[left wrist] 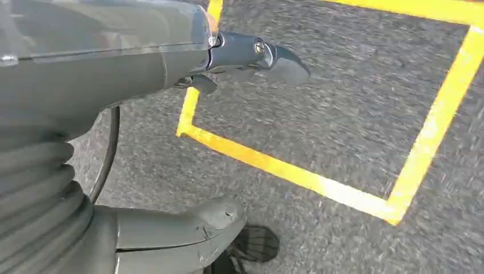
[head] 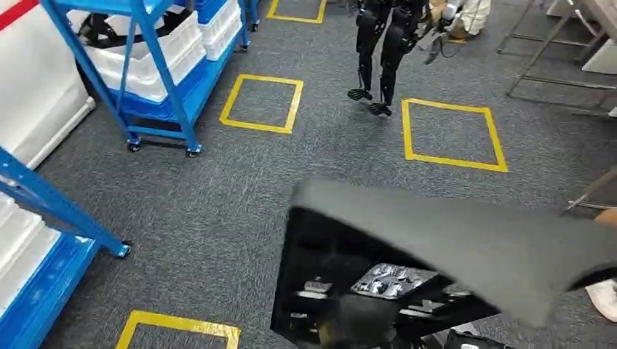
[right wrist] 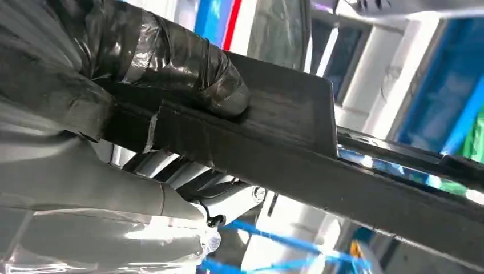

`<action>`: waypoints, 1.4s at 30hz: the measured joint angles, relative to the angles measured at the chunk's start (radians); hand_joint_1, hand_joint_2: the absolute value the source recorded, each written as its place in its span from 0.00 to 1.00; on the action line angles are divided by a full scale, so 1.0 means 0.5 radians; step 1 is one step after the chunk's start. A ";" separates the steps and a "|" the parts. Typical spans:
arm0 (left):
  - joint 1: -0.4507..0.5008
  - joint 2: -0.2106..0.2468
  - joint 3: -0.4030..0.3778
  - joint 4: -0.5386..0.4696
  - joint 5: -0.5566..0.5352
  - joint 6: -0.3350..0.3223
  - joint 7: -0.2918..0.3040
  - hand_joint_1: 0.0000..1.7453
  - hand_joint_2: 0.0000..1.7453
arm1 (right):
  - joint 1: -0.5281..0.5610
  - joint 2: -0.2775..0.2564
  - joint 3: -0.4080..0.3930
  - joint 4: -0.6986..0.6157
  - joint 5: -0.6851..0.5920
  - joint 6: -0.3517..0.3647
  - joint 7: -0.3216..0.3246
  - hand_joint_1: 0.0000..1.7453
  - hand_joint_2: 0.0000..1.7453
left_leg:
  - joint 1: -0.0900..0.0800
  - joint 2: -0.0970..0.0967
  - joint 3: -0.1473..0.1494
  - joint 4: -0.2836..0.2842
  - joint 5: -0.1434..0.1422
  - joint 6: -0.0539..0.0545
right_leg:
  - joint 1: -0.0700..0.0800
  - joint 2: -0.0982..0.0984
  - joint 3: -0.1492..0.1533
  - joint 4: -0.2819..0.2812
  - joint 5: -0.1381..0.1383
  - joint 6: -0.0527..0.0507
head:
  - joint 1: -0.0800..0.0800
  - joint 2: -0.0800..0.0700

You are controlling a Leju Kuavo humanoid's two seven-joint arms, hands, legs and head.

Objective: Take the parts from the cabinet and place them on the table.

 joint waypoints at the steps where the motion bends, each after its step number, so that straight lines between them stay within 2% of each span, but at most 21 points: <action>1: 0.000 -0.004 0.000 0.000 0.000 -0.018 0.000 0.00 1.00 | 0.002 0.012 -0.022 0.008 -0.013 0.022 0.012 1.00 1.00 | 0.000 0.021 0.009 -0.011 0.000 -0.005 | 0.002 0.021 0.000 -0.003 0.004 -0.004 | 0.000 -0.001; 2: -0.008 -0.007 0.001 0.000 0.000 -0.041 0.001 0.00 1.00 | 0.002 0.026 -0.046 0.015 -0.026 0.046 0.024 1.00 1.00 | -0.006 0.049 0.027 -0.023 -0.001 -0.017 | 0.003 0.056 0.010 -0.037 0.020 -0.013 | -0.001 0.000; 4: -0.012 -0.007 0.002 0.000 0.002 -0.077 0.002 0.00 1.00 | -0.001 0.053 -0.078 0.026 -0.040 0.073 0.030 1.00 1.00 | 0.001 -0.118 -0.020 0.093 -0.077 -0.027 | -0.033 0.098 0.055 -0.091 0.050 0.001 | 0.001 -0.001; 7: 0.010 0.001 0.012 0.000 0.002 -0.085 0.006 0.00 1.00 | -0.009 0.097 -0.101 0.054 -0.040 0.095 0.057 1.00 1.00 | 0.002 -0.206 -0.276 0.573 -0.280 -0.037 | -0.033 0.179 0.046 -0.072 0.043 -0.012 | -0.002 0.000; 8: 0.014 0.000 0.012 0.000 0.001 -0.085 0.008 0.00 1.00 | -0.009 0.104 -0.103 0.059 -0.038 0.100 0.064 1.00 1.00 | 0.003 -0.209 -0.325 0.643 -0.272 -0.042 | -0.037 0.211 0.048 -0.065 0.038 -0.009 | -0.003 0.000; 10: 0.014 0.000 0.013 0.000 0.000 -0.085 0.009 0.00 1.00 | -0.009 0.111 -0.103 0.063 -0.036 0.101 0.066 1.00 1.00 | 0.010 -0.213 -0.287 0.493 -0.115 -0.055 | -0.050 0.266 0.057 -0.044 0.019 0.004 | -0.002 -0.001; 12: 0.014 0.000 0.013 0.000 -0.002 -0.082 0.009 0.00 1.00 | -0.008 0.118 -0.103 0.066 -0.028 0.114 0.076 1.00 1.00 | 0.031 -0.289 -0.146 0.153 0.081 -0.077 | -0.067 0.313 0.079 -0.023 -0.009 0.029 | -0.002 -0.001; 13: 0.015 -0.003 0.014 0.000 -0.005 -0.082 0.010 0.00 1.00 | -0.012 0.120 -0.103 0.068 -0.024 0.119 0.084 1.00 1.00 | 0.042 -0.382 -0.124 0.075 0.086 -0.090 | -0.061 0.337 0.078 -0.011 -0.020 0.045 | -0.002 0.000; 14: 0.016 -0.002 0.016 0.000 -0.008 -0.082 0.013 0.00 1.00 | -0.018 0.120 -0.103 0.066 -0.017 0.126 0.094 1.00 1.00 | 0.038 -0.389 -0.098 0.030 0.069 -0.057 | -0.068 0.361 0.069 -0.003 -0.026 0.052 | 0.000 -0.001; 17: 0.004 -0.003 0.016 0.000 -0.016 -0.069 0.017 0.00 1.00 | -0.013 0.120 -0.102 0.056 0.013 0.133 0.101 1.00 1.00 | 0.024 -0.325 -0.088 0.023 0.075 -0.008 | -0.083 0.426 0.051 -0.017 -0.011 0.090 | -0.001 -0.001; 20: 0.003 -0.004 0.017 0.000 -0.018 -0.056 0.018 0.00 1.00 | -0.027 0.120 -0.095 0.037 0.034 0.129 0.103 1.00 1.00 | 0.021 -0.251 -0.087 0.011 0.083 0.024 | -0.079 0.207 -0.068 0.233 -0.169 0.115 | -0.001 -0.001; 23: 0.019 -0.004 0.017 0.000 -0.024 -0.056 0.017 0.00 1.00 | -0.026 0.120 -0.075 0.037 0.047 0.110 0.103 1.00 1.00 | 0.005 -0.174 -0.087 0.012 0.074 0.030 | -0.089 0.158 -0.288 0.657 -0.328 0.126 | -0.001 0.000; 26: 0.008 -0.005 0.017 0.000 -0.034 -0.058 0.011 0.00 1.00 | -0.028 0.119 -0.059 0.036 0.047 0.097 0.102 1.00 1.00 | -0.001 -0.110 -0.063 0.003 0.065 0.029 | -0.076 0.149 -0.147 0.368 -0.122 0.092 | -0.001 0.000; 27: 0.004 -0.005 0.017 0.000 -0.034 -0.058 0.008 0.00 1.00 | -0.030 0.119 -0.053 0.030 0.047 0.095 0.102 1.00 1.00 | -0.001 -0.092 -0.048 -0.004 0.062 0.026 | -0.058 0.112 -0.038 0.168 -0.035 0.070 | 0.000 0.000; 28: 0.002 -0.009 0.017 0.000 -0.034 -0.058 0.007 0.00 1.00 | -0.036 0.119 -0.048 0.019 0.047 0.095 0.102 1.00 1.00 | 0.000 -0.079 -0.035 -0.011 0.060 0.024 | -0.027 0.004 0.058 -0.002 0.009 0.040 | -0.001 0.000; 29: 0.003 -0.017 0.017 0.000 -0.034 -0.058 0.005 0.00 1.00 | -0.051 0.119 -0.043 0.014 0.047 0.095 0.102 1.00 1.00 | -0.009 -0.057 -0.030 -0.011 0.050 0.010 | -0.018 -0.008 0.062 -0.039 -0.013 0.035 | 0.000 0.000; 33: -0.008 -0.024 0.017 0.000 -0.038 -0.058 0.005 0.00 1.00 | -0.058 0.119 -0.033 -0.003 0.047 0.095 0.101 1.00 1.00 | -0.013 0.021 -0.002 -0.037 0.038 -0.026 | -0.026 0.096 0.089 -0.097 0.022 -0.005 | -0.002 0.000; 35: -0.009 -0.023 0.017 0.000 -0.040 -0.058 0.003 0.00 1.00 | -0.070 0.118 -0.024 -0.009 0.047 0.099 0.101 1.00 1.00 | 0.003 -0.154 -0.077 0.155 -0.078 -0.033 | -0.038 0.125 0.098 -0.119 0.049 -0.010 | -0.002 -0.001; 38: 0.006 -0.017 0.018 0.000 -0.040 -0.056 0.004 0.00 1.00 | -0.065 0.118 -0.011 -0.008 0.047 0.099 0.102 1.00 1.00 | 0.003 -0.213 -0.321 0.618 -0.271 -0.052 | -0.038 0.199 0.072 -0.081 0.033 -0.017 | -0.002 -0.001; 40: 0.009 -0.018 0.017 0.000 -0.042 -0.056 0.005 0.00 1.00 | -0.064 0.118 -0.002 -0.007 0.048 0.099 0.103 1.00 1.00 | 0.008 -0.213 -0.321 0.573 -0.177 -0.062 | -0.043 0.250 0.084 -0.071 0.021 -0.008 | -0.001 0.000; 42: 0.004 -0.016 0.018 0.000 -0.041 -0.056 0.005 0.00 1.00 | -0.064 0.118 0.001 -0.007 0.048 0.101 0.104 1.00 1.00 | 0.018 -0.243 -0.174 0.237 0.025 -0.070 | -0.054 0.296 0.098 -0.047 -0.001 0.009 | -0.002 -0.001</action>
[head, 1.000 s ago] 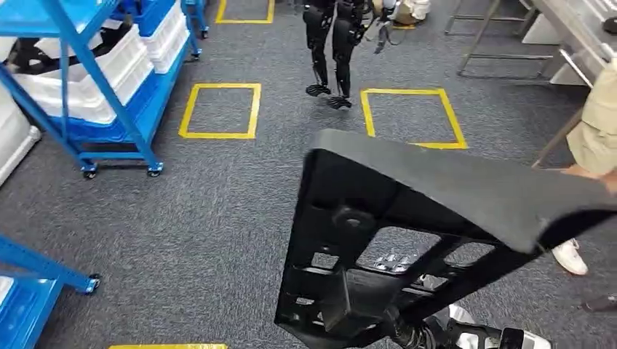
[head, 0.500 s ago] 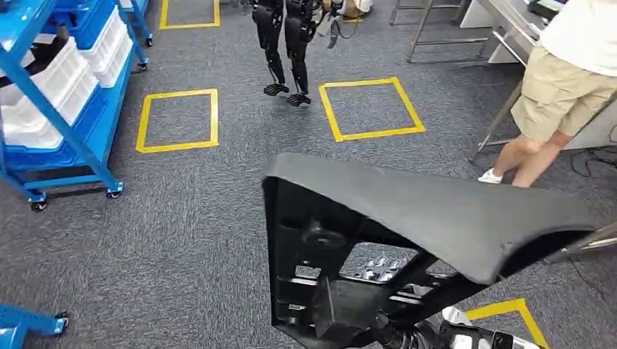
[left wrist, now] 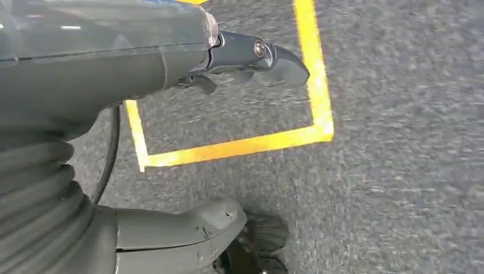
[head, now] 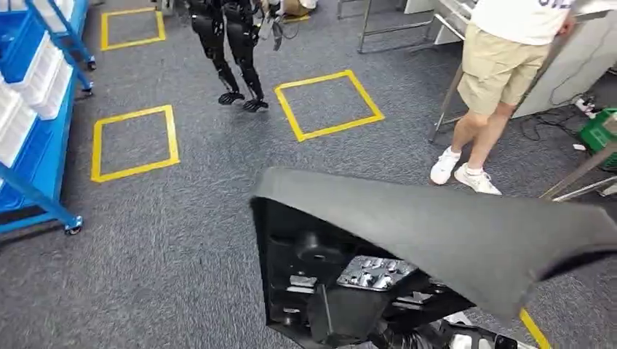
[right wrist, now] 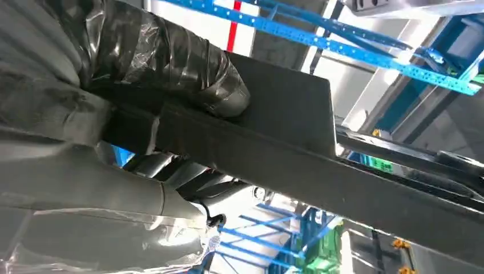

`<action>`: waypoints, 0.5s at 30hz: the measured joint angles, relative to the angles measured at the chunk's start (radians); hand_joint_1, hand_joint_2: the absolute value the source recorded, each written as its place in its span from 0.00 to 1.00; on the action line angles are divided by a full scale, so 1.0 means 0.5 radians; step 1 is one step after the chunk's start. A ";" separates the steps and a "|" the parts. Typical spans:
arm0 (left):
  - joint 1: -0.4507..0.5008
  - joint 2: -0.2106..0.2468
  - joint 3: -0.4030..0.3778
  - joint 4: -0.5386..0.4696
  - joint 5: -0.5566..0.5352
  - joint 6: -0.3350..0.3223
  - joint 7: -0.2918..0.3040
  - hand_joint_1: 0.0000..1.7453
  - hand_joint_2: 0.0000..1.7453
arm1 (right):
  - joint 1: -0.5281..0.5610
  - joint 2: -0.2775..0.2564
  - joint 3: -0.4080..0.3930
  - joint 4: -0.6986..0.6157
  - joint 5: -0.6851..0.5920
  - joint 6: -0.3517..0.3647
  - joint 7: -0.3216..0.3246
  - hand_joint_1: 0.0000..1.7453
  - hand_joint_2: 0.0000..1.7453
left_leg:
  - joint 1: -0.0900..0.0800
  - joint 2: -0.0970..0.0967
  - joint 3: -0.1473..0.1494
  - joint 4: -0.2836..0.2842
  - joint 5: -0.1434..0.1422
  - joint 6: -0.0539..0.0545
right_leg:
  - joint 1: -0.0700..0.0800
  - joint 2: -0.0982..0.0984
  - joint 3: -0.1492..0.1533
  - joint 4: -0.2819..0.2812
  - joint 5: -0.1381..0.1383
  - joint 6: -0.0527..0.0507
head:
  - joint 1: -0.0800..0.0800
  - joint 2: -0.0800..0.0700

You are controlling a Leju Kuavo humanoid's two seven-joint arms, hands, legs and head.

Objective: Take the parts from the cabinet and place them on the table.

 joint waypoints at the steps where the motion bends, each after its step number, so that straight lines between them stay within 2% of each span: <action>1: 0.001 0.000 0.000 0.000 -0.002 0.000 0.000 0.00 1.00 | -0.001 -0.001 0.005 0.000 0.002 0.000 0.002 1.00 1.00 | 0.011 -0.098 0.070 -0.162 0.065 -0.005 | -0.004 0.017 0.001 0.006 -0.010 0.013 | 0.000 0.001; 2: 0.000 0.000 0.000 0.000 -0.009 0.000 0.000 0.00 1.00 | -0.010 -0.002 0.009 0.000 0.002 0.000 0.004 1.00 1.00 | 0.012 -0.166 0.098 -0.237 0.044 0.000 | 0.004 0.039 -0.005 0.023 -0.024 0.029 | 0.000 0.000; 3: 0.002 0.000 0.000 0.000 -0.014 0.000 0.001 0.00 1.00 | -0.017 -0.002 0.019 -0.001 0.006 0.000 0.017 1.00 1.00 | 0.009 -0.142 0.098 -0.233 0.045 0.025 | -0.005 0.061 -0.006 0.015 -0.021 0.038 | 0.001 0.000; 5: -0.002 0.000 0.000 0.000 -0.014 0.000 0.000 0.00 1.00 | -0.018 -0.002 0.029 -0.002 0.006 0.000 0.024 1.00 1.00 | -0.005 -0.102 0.105 -0.233 0.044 0.051 | -0.015 0.105 -0.022 0.008 -0.013 0.064 | 0.001 0.000; 6: -0.008 -0.007 0.000 0.000 -0.014 0.000 -0.001 0.00 1.00 | -0.021 -0.006 0.031 -0.002 0.007 -0.001 0.027 1.00 1.00 | 0.013 -0.074 0.108 -0.249 0.058 0.070 | -0.008 0.125 -0.027 0.012 -0.010 0.074 | 0.001 0.000; 7: -0.015 0.002 0.000 -0.001 -0.014 -0.001 -0.001 0.00 1.00 | -0.021 -0.009 0.032 -0.004 0.006 -0.001 0.027 1.00 1.00 | 0.013 -0.049 0.110 -0.255 0.065 0.082 | -0.010 0.042 -0.033 0.046 -0.032 0.079 | 0.001 0.001; 8: -0.012 0.002 0.000 -0.001 -0.014 -0.001 -0.002 0.00 1.00 | -0.038 -0.012 0.034 -0.008 0.006 -0.001 0.027 1.00 1.00 | 0.013 -0.029 0.110 -0.256 0.064 0.089 | -0.010 -0.055 -0.087 0.147 -0.102 0.092 | 0.003 0.000; 9: -0.004 0.002 0.000 -0.001 -0.014 -0.001 -0.002 0.00 1.00 | -0.047 -0.015 0.036 -0.007 0.006 -0.001 0.027 1.00 1.00 | 0.010 -0.004 0.110 -0.256 0.061 0.092 | -0.020 -0.100 -0.159 0.289 -0.178 0.107 | 0.001 0.000; 11: 0.006 0.002 0.000 -0.001 -0.015 -0.001 -0.002 0.00 1.00 | -0.047 -0.017 0.047 -0.005 0.006 -0.002 0.028 1.00 1.00 | 0.007 0.052 0.110 -0.256 0.054 0.092 | -0.036 -0.131 -0.346 0.631 -0.311 0.128 | 0.002 0.000; 12: 0.006 0.002 0.000 -0.001 -0.015 0.000 -0.002 0.00 1.00 | -0.047 -0.019 0.050 -0.005 0.006 -0.002 0.028 1.00 1.00 | 0.008 0.076 0.114 -0.257 0.052 0.091 | -0.042 -0.135 -0.387 0.697 -0.308 0.132 | 0.002 0.001; 13: 0.003 0.002 0.000 -0.001 -0.015 0.000 -0.002 0.00 1.00 | -0.047 -0.021 0.053 -0.005 0.006 -0.001 0.028 1.00 1.00 | 0.008 0.100 0.125 -0.264 0.048 0.088 | -0.047 -0.139 -0.370 0.641 -0.243 0.136 | 0.002 0.000; 14: 0.000 0.002 0.000 -0.001 -0.016 0.000 -0.002 0.00 1.00 | -0.048 -0.022 0.055 -0.005 0.006 0.000 0.029 1.00 1.00 | 0.008 0.120 0.136 -0.269 0.044 0.084 | -0.050 -0.145 -0.305 0.503 -0.154 0.134 | 0.002 0.001; 15: -0.002 0.000 0.000 -0.001 -0.016 0.000 -0.002 0.00 1.00 | -0.049 -0.024 0.059 -0.005 0.006 0.001 0.031 1.00 1.00 | 0.009 0.139 0.149 -0.272 0.039 0.080 | -0.050 -0.164 -0.206 0.310 -0.059 0.129 | 0.002 0.000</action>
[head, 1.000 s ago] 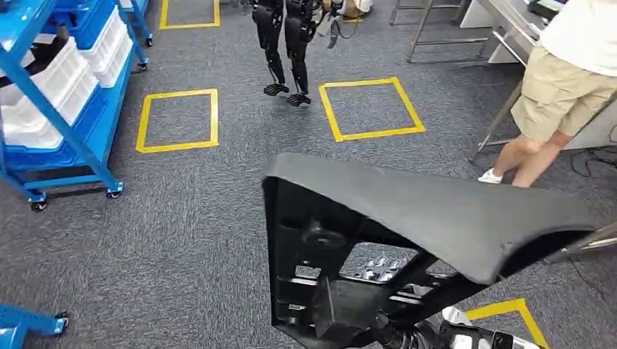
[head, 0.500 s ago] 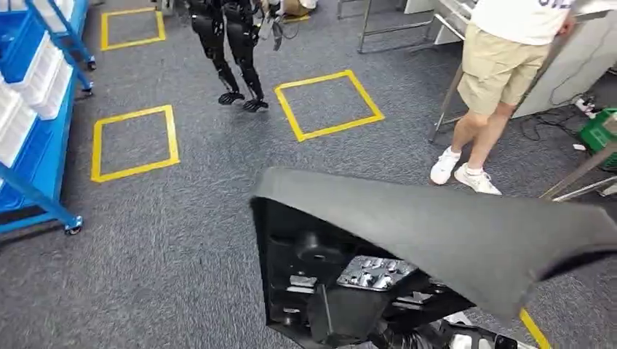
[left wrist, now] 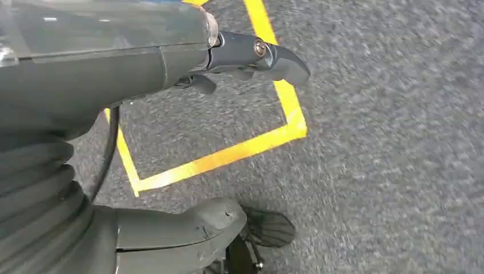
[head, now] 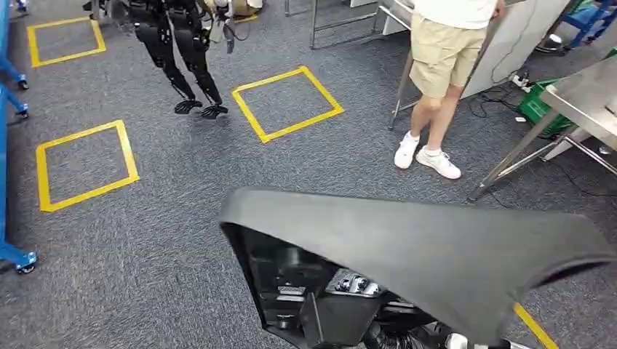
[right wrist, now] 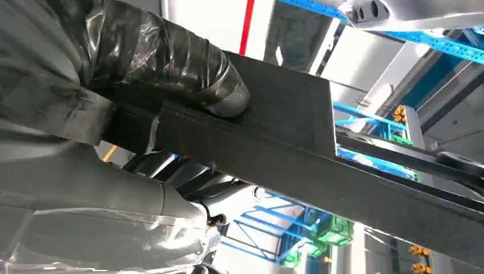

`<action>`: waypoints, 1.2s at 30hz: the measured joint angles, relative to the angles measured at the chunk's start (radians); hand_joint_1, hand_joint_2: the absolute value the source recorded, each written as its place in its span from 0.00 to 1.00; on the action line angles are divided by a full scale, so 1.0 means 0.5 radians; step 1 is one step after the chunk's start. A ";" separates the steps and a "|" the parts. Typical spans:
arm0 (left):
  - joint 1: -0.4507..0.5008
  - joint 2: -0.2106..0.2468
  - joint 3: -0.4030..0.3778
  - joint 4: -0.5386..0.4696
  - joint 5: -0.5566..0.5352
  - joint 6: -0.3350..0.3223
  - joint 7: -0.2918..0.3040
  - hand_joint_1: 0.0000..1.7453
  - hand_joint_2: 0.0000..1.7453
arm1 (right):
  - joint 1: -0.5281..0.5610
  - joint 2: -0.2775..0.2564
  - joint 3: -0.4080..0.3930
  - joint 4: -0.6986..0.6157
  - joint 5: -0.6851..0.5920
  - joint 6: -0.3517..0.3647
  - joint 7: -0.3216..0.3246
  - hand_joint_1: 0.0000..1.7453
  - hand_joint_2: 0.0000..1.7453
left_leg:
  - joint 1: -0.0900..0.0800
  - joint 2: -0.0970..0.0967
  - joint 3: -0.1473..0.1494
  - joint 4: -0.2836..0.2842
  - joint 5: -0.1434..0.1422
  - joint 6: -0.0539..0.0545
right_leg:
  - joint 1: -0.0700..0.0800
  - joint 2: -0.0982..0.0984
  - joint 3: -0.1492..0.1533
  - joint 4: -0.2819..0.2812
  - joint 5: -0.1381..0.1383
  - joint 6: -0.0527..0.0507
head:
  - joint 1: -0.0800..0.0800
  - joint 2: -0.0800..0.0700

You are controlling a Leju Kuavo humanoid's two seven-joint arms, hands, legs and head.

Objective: Take the parts from the cabinet and place them on the table.

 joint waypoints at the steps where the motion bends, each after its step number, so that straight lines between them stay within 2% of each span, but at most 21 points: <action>1: -0.001 -0.002 0.000 0.000 0.000 0.000 0.000 0.00 1.00 | -0.003 -0.003 0.005 0.000 0.001 0.000 0.004 1.00 1.00 | 0.000 0.015 0.014 -0.007 -0.004 -0.005 | 0.004 -0.050 0.102 -0.184 0.069 -0.010 | 0.000 0.001; 2: -0.001 -0.003 0.000 0.000 -0.001 0.000 -0.002 0.00 1.00 | -0.014 -0.006 0.009 -0.002 0.002 -0.001 0.007 1.00 1.00 | -0.007 0.031 0.034 -0.010 -0.014 -0.018 | 0.020 -0.140 0.159 -0.316 0.075 -0.023 | 0.000 0.000; 6: -0.011 -0.011 0.000 0.000 -0.003 0.000 -0.005 0.00 1.00 | -0.029 -0.008 0.028 -0.010 -0.003 -0.005 0.033 1.00 1.00 | -0.001 0.112 0.066 -0.032 -0.033 -0.078 | 0.041 -0.049 0.152 -0.321 0.063 -0.066 | 0.000 0.001; 7: -0.016 -0.011 0.000 0.000 -0.004 -0.002 -0.006 0.00 1.00 | -0.026 -0.008 0.038 -0.018 -0.003 -0.005 0.038 1.00 1.00 | 0.012 0.067 0.060 -0.002 -0.046 -0.088 | 0.016 -0.026 0.172 -0.341 0.103 -0.084 | 0.000 0.000; 9: -0.012 -0.017 0.000 0.000 -0.005 -0.004 -0.011 0.00 1.00 | -0.054 -0.012 0.061 -0.021 -0.005 -0.005 0.049 1.00 1.00 | 0.009 -0.078 -0.054 0.231 -0.194 -0.087 | 0.027 0.006 0.167 -0.338 0.101 -0.113 | -0.002 0.000; 11: 0.000 -0.017 0.000 0.000 -0.005 -0.004 -0.011 0.00 1.00 | -0.055 -0.014 0.079 -0.021 -0.004 -0.007 0.060 1.00 1.00 | 0.001 -0.107 -0.240 0.590 -0.351 -0.088 | 0.037 0.050 0.169 -0.335 0.095 -0.122 | -0.001 0.000; 12: 0.005 -0.019 0.000 0.000 -0.011 -0.004 -0.010 0.00 1.00 | -0.056 -0.018 0.089 -0.021 -0.005 -0.012 0.071 1.00 1.00 | -0.002 -0.108 -0.306 0.700 -0.365 -0.087 | 0.041 0.075 0.174 -0.334 0.093 -0.125 | -0.001 0.000; 13: 0.005 -0.021 0.000 0.000 -0.017 -0.005 -0.010 0.00 1.00 | -0.057 -0.021 0.094 -0.020 -0.006 -0.016 0.073 1.00 1.00 | -0.003 -0.108 -0.321 0.689 -0.320 -0.084 | 0.044 0.099 0.179 -0.333 0.090 -0.127 | -0.001 0.000; 15: 0.002 -0.024 0.000 0.000 -0.020 -0.008 -0.010 0.00 1.00 | -0.069 -0.031 0.108 -0.015 -0.021 -0.030 0.079 1.00 1.00 | -0.004 -0.126 -0.203 0.382 -0.107 -0.067 | 0.047 0.154 0.195 -0.325 0.079 -0.119 | -0.002 0.000; 16: 0.000 -0.024 0.000 0.000 -0.021 -0.008 -0.010 0.00 1.00 | -0.074 -0.035 0.111 -0.015 -0.026 -0.038 0.082 1.00 1.00 | -0.007 -0.172 -0.113 0.175 -0.003 -0.054 | 0.047 0.173 0.204 -0.322 0.073 -0.116 | -0.001 0.001; 17: -0.001 -0.020 0.000 0.000 -0.024 -0.008 -0.010 0.00 1.00 | -0.079 -0.038 0.114 -0.014 -0.033 -0.043 0.087 1.00 1.00 | -0.008 -0.282 -0.054 0.022 0.034 -0.033 | 0.040 0.189 0.205 -0.318 0.066 -0.110 | -0.001 0.000; 21: -0.007 -0.020 0.001 0.000 -0.025 -0.008 -0.015 0.00 1.00 | -0.094 -0.053 0.121 -0.011 -0.043 -0.046 0.094 1.00 1.00 | -0.028 -0.204 -0.031 0.002 0.024 -0.012 | 0.030 0.267 0.190 -0.325 0.062 -0.059 | -0.001 0.000; 22: -0.013 -0.029 0.001 0.001 -0.025 -0.008 -0.017 0.00 1.00 | -0.099 -0.060 0.121 -0.012 -0.047 -0.047 0.098 1.00 1.00 | -0.003 -0.180 -0.026 -0.017 0.039 0.001 | 0.045 0.261 0.189 -0.317 0.057 -0.051 | -0.002 0.000; 24: -0.014 -0.026 0.003 0.000 -0.024 -0.008 -0.022 0.00 1.00 | -0.116 -0.072 0.121 -0.012 -0.052 -0.050 0.104 1.00 1.00 | -0.002 -0.138 -0.020 -0.024 0.040 0.016 | 0.039 0.076 0.100 -0.138 -0.059 -0.024 | 0.000 0.001; 26: -0.003 -0.029 0.008 0.000 -0.025 -0.015 -0.027 0.00 1.00 | -0.122 -0.075 0.122 -0.011 -0.055 -0.050 0.112 1.00 1.00 | -0.004 -0.091 -0.016 -0.025 0.033 0.017 | 0.023 0.033 -0.082 0.207 -0.215 0.002 | 0.001 0.001; 28: -0.001 -0.031 0.021 0.000 -0.025 -0.015 -0.032 0.00 1.00 | -0.122 -0.082 0.128 -0.006 -0.057 -0.050 0.119 1.00 1.00 | -0.002 -0.046 -0.006 -0.027 0.023 0.014 | 0.007 0.027 -0.188 0.372 -0.227 0.018 | 0.001 0.001; 29: -0.004 -0.037 0.024 0.000 -0.025 -0.016 -0.034 0.00 1.00 | -0.123 -0.088 0.140 -0.004 -0.058 -0.050 0.127 1.00 1.00 | 0.000 -0.021 0.003 -0.028 0.015 0.008 | -0.002 0.022 -0.156 0.286 -0.145 0.024 | 0.001 0.000; 31: -0.007 -0.044 0.030 0.000 -0.025 -0.016 -0.034 0.00 1.00 | -0.123 -0.092 0.144 -0.005 -0.059 -0.050 0.133 1.00 1.00 | 0.008 0.021 0.017 -0.029 -0.001 -0.005 | -0.005 -0.018 0.041 -0.097 0.042 0.025 | 0.001 0.001; 32: -0.011 -0.047 0.031 0.000 -0.025 -0.017 -0.034 0.00 1.00 | -0.125 -0.094 0.145 -0.005 -0.063 -0.051 0.134 1.00 1.00 | 0.003 0.035 0.042 -0.029 -0.008 -0.016 | -0.002 -0.105 0.146 -0.279 0.089 0.023 | 0.002 0.001; 33: -0.010 -0.047 0.032 0.000 -0.025 -0.017 -0.034 0.00 1.00 | -0.131 -0.095 0.146 -0.004 -0.067 -0.054 0.134 1.00 1.00 | -0.008 0.049 0.052 -0.030 -0.025 -0.034 | 0.005 -0.170 0.153 -0.309 0.076 0.009 | 0.000 0.000; 36: -0.010 -0.057 0.035 0.000 -0.025 -0.016 -0.033 0.00 1.00 | -0.141 -0.098 0.152 -0.006 -0.082 -0.064 0.134 1.00 1.00 | -0.002 0.113 0.077 -0.041 -0.040 -0.077 | 0.022 -0.095 0.137 -0.296 0.069 -0.034 | 0.001 0.001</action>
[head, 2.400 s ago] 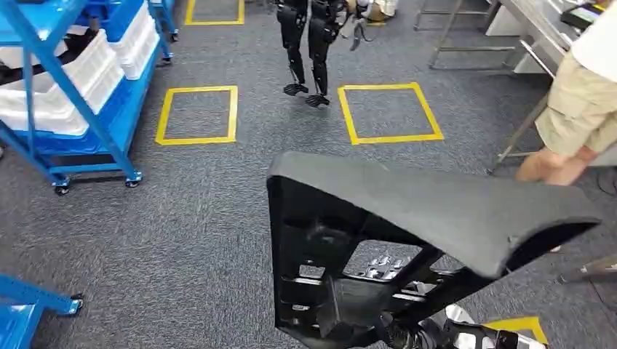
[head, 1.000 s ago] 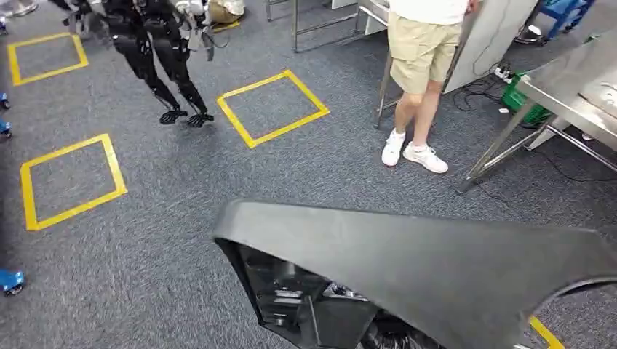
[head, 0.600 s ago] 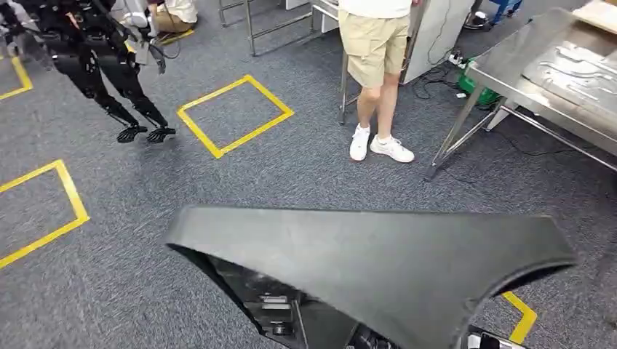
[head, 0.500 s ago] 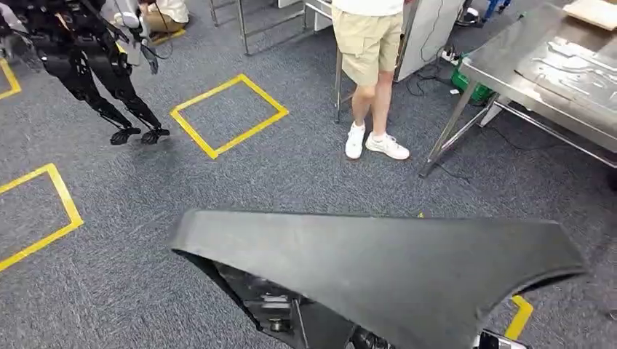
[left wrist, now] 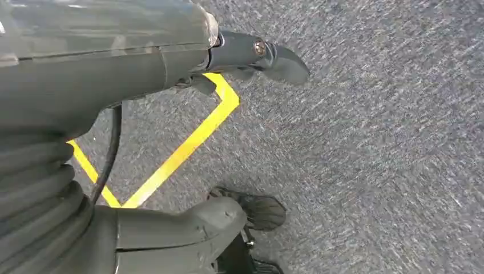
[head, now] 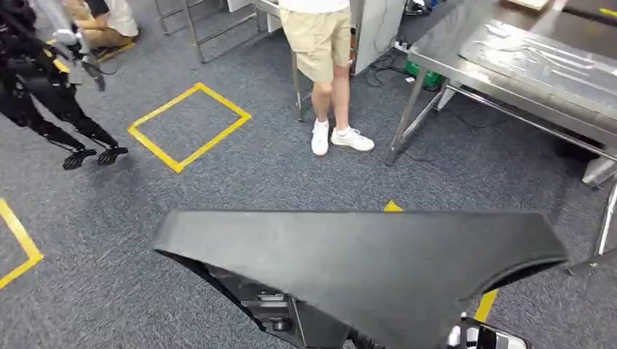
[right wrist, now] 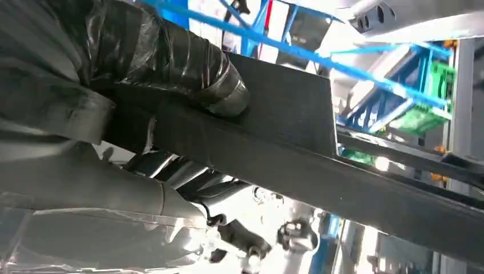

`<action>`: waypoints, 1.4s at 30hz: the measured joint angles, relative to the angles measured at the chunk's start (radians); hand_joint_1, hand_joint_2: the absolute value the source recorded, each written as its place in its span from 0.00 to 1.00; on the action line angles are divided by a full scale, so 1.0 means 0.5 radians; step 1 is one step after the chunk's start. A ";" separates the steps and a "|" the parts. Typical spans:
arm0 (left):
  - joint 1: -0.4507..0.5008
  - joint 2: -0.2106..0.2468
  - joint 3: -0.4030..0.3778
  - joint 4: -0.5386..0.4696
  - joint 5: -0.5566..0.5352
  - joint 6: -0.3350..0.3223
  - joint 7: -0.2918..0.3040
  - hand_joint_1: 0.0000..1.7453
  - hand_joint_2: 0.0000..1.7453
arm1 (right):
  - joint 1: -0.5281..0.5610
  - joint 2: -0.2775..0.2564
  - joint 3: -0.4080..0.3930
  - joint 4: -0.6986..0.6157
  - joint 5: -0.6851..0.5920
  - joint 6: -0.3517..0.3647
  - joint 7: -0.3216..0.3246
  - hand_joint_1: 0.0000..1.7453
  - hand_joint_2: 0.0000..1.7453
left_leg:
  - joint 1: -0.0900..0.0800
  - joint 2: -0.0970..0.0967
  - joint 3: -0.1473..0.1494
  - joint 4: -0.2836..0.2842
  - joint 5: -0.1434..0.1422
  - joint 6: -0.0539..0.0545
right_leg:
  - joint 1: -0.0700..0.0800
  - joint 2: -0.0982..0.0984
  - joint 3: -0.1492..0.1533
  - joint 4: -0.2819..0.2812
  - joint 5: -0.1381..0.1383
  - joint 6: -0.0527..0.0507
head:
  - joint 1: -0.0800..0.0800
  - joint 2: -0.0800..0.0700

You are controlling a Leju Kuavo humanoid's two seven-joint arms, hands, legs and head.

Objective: Take the parts from the cabinet and place them on the table.

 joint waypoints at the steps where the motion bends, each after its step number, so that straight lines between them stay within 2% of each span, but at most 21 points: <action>1: -0.007 -0.002 0.000 0.000 0.000 0.000 0.000 0.00 1.00 | -0.001 -0.005 0.001 -0.002 -0.006 -0.004 0.001 1.00 1.00 | 0.001 0.026 0.023 -0.003 -0.006 -0.016 | -0.002 0.032 0.006 -0.013 0.021 -0.021 | -0.001 0.000; 3: -0.010 -0.008 0.001 0.000 0.000 0.000 0.002 0.00 1.00 | -0.006 -0.010 0.002 -0.008 -0.014 -0.011 0.002 1.00 1.00 | 0.013 -0.125 -0.029 0.130 -0.100 -0.025 | -0.017 0.072 0.013 -0.021 0.034 -0.050 | -0.001 -0.001; 4: -0.005 -0.010 0.002 0.000 0.001 0.003 0.005 0.00 1.00 | -0.007 -0.011 0.002 -0.008 -0.015 -0.014 0.005 1.00 1.00 | 0.014 -0.184 -0.120 0.313 -0.199 -0.024 | -0.013 0.095 0.007 -0.017 0.036 -0.062 | -0.002 -0.001; 6: 0.012 -0.012 0.005 0.000 0.001 0.005 0.013 0.00 1.00 | 0.002 -0.012 0.002 -0.005 -0.024 -0.017 0.005 1.00 1.00 | 0.003 -0.217 -0.309 0.658 -0.323 -0.022 | -0.002 0.150 0.007 -0.015 0.031 -0.071 | -0.002 -0.001; 8: 0.019 -0.017 0.009 0.000 0.001 0.008 0.018 0.00 1.00 | 0.005 -0.013 0.002 -0.005 -0.033 -0.023 0.011 1.00 1.00 | -0.005 -0.221 -0.372 0.695 -0.253 -0.006 | 0.010 0.206 0.018 -0.014 0.026 -0.078 | -0.002 -0.001; 11: 0.017 -0.018 0.015 0.000 0.001 0.009 0.023 0.00 1.00 | 0.006 -0.013 0.002 -0.005 -0.042 -0.038 0.024 1.00 1.00 | -0.025 -0.300 -0.178 0.162 0.071 0.057 | 0.024 0.282 0.047 -0.016 0.014 -0.076 | -0.002 -0.001; 12: 0.016 -0.011 0.017 0.001 0.001 0.011 0.024 0.00 1.00 | 0.005 -0.013 0.002 -0.005 -0.046 -0.049 0.025 1.00 1.00 | -0.032 -0.374 -0.144 0.058 0.076 0.083 | 0.028 0.297 0.043 -0.010 0.006 -0.068 | -0.001 0.000; 16: 0.006 -0.014 0.030 0.000 0.001 0.018 0.023 0.00 1.00 | 0.020 -0.014 0.002 -0.006 -0.065 -0.064 0.036 1.00 1.00 | -0.043 -0.296 -0.125 0.035 0.081 0.094 | 0.014 0.373 0.029 -0.021 0.007 -0.028 | -0.002 -0.001; 17: 0.001 -0.024 0.034 0.001 0.001 0.018 0.022 0.00 1.00 | 0.021 -0.014 0.002 -0.008 -0.068 -0.068 0.040 1.00 1.00 | -0.015 -0.270 -0.117 0.008 0.104 0.094 | 0.028 0.347 0.031 -0.001 -0.002 -0.021 | -0.002 -0.001; 19: 0.001 -0.026 0.042 0.000 0.001 0.018 0.017 0.00 1.00 | 0.019 -0.015 0.002 -0.009 -0.072 -0.077 0.041 1.00 1.00 | -0.015 -0.233 -0.108 0.003 0.099 0.108 | 0.028 0.164 -0.057 0.171 -0.124 0.006 | 0.000 -0.001; 22: 0.019 -0.030 0.049 0.000 0.001 0.018 0.017 0.00 1.00 | 0.026 -0.016 0.002 -0.004 -0.075 -0.088 0.047 1.00 1.00 | -0.014 -0.162 -0.106 0.005 0.084 0.103 | -0.005 0.127 -0.324 0.660 -0.325 0.035 | 0.001 -0.001; 24: 0.019 -0.033 0.050 0.000 0.001 0.019 0.014 0.00 1.00 | 0.032 -0.024 0.002 0.002 -0.079 -0.088 0.049 1.00 1.00 | -0.009 -0.120 -0.090 0.006 0.070 0.092 | -0.027 0.117 -0.326 0.621 -0.229 0.053 | 0.000 -0.001; 26: 0.014 -0.036 0.050 0.000 0.001 0.019 0.011 0.00 1.00 | 0.032 -0.029 0.002 0.008 -0.079 -0.088 0.054 1.00 1.00 | 0.001 -0.081 -0.057 0.006 0.049 0.075 | -0.037 0.073 -0.145 0.258 -0.025 0.064 | 0.000 0.000; 27: 0.013 -0.037 0.050 0.000 0.001 0.019 0.010 0.00 1.00 | 0.032 -0.031 0.002 0.008 -0.080 -0.088 0.059 1.00 1.00 | 0.000 -0.065 -0.039 0.006 0.036 0.059 | -0.037 -0.007 -0.043 0.062 0.054 0.066 | 0.001 -0.001; 28: 0.012 -0.032 0.052 0.000 0.000 0.019 0.009 0.00 1.00 | 0.027 -0.032 0.002 0.011 -0.082 -0.087 0.061 1.00 1.00 | -0.013 -0.059 -0.030 0.011 0.020 0.043 | -0.023 -0.075 -0.024 0.004 0.032 0.056 | 0.001 0.000; 32: 0.005 -0.038 0.053 0.000 0.001 0.014 0.007 0.00 1.00 | 0.027 -0.037 0.002 0.013 -0.085 -0.084 0.076 1.00 1.00 | -0.009 0.020 0.005 0.002 -0.013 -0.010 | -0.014 0.037 -0.037 0.022 0.020 -0.015 | -0.001 0.000; 34: -0.003 -0.043 0.053 0.001 0.001 0.004 0.002 0.00 1.00 | 0.026 -0.041 0.002 0.011 -0.088 -0.082 0.077 1.00 1.00 | 0.007 -0.110 -0.028 0.098 -0.092 -0.030 | -0.023 0.078 -0.028 0.016 0.024 -0.043 | -0.002 -0.001; 35: -0.001 -0.046 0.054 0.001 0.002 0.001 -0.001 0.00 1.00 | 0.022 -0.042 0.002 0.014 -0.088 -0.082 0.079 1.00 1.00 | 0.008 -0.173 -0.110 0.269 -0.190 -0.027 | -0.019 0.096 -0.028 0.016 0.023 -0.056 | -0.002 0.000; 38: 0.017 -0.048 0.064 0.001 0.008 -0.004 -0.002 0.00 1.00 | 0.025 -0.045 0.002 0.025 -0.094 -0.079 0.079 1.00 1.00 | -0.007 -0.213 -0.368 0.731 -0.340 -0.009 | 0.004 0.177 -0.025 0.019 0.016 -0.070 | -0.002 0.000; 40: 0.016 -0.050 0.066 0.001 0.014 -0.006 -0.003 0.00 1.00 | 0.029 -0.049 0.002 0.029 -0.097 -0.069 0.078 1.00 1.00 | -0.023 -0.217 -0.370 0.639 -0.216 0.026 | 0.025 0.231 -0.011 0.021 0.010 -0.079 | -0.002 -0.001; 42: 0.014 -0.051 0.071 0.001 0.026 -0.010 -0.007 0.00 1.00 | 0.031 -0.054 0.002 0.029 -0.097 -0.057 0.075 1.00 1.00 | -0.048 -0.275 -0.234 0.277 0.016 0.090 | 0.045 0.281 0.015 0.019 0.002 -0.086 | -0.001 -0.001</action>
